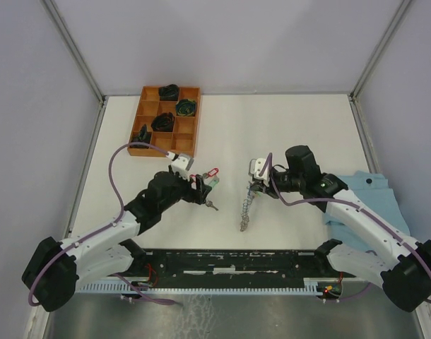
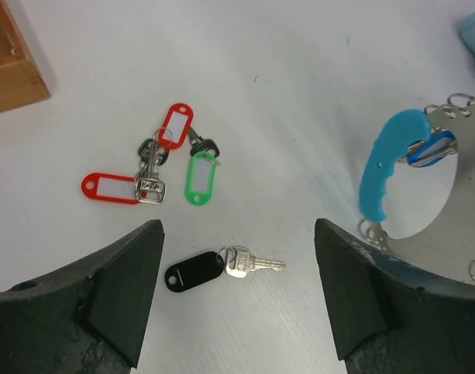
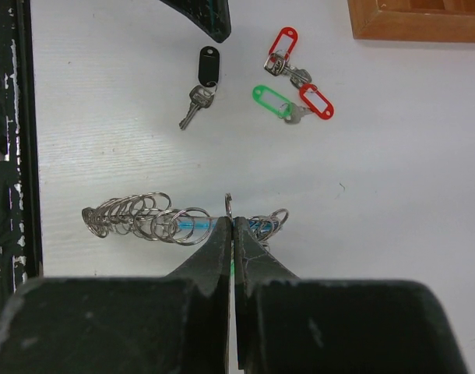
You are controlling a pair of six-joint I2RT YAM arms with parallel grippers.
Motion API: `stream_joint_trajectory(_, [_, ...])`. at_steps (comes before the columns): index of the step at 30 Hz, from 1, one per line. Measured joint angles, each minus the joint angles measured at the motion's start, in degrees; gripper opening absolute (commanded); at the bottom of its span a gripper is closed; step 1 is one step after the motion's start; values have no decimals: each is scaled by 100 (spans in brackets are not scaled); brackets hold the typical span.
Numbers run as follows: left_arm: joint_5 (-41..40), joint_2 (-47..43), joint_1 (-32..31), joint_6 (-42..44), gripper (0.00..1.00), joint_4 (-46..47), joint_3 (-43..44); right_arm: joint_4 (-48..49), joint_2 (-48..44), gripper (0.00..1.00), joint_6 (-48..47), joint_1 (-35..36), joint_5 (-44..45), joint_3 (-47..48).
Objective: Put the keys on the keyring
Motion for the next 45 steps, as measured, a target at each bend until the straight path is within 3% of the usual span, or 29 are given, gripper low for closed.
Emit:
stream_joint_trajectory(12, [-103, 1397, 0, -186, 75, -1904, 1333, -85, -13, 1, -212, 0, -114, -90])
stream_joint_trajectory(17, [-299, 1801, -138, -1058, 73, -2385, 1593, -144, -24, 1, -275, 0, 101, -90])
stream_joint_trajectory(23, [-964, 2597, -675, -2354, 63, -3126, 2251, -179, -129, 1, -308, 0, 251, -90])
stream_joint_trajectory(31, [-1764, 3429, -1047, -3233, 59, -3823, 2942, -107, -417, 1, -326, 0, 363, -166])
stream_joint_trajectory(37, [-2210, 3620, -951, -3001, 57, -4026, 3418, -63, -560, 1, -328, 0, 424, -245])
stream_joint_trajectory(45, [-2044, 3633, -319, -1482, 52, -3788, 3591, -33, -660, 1, -348, 0, 442, -319])
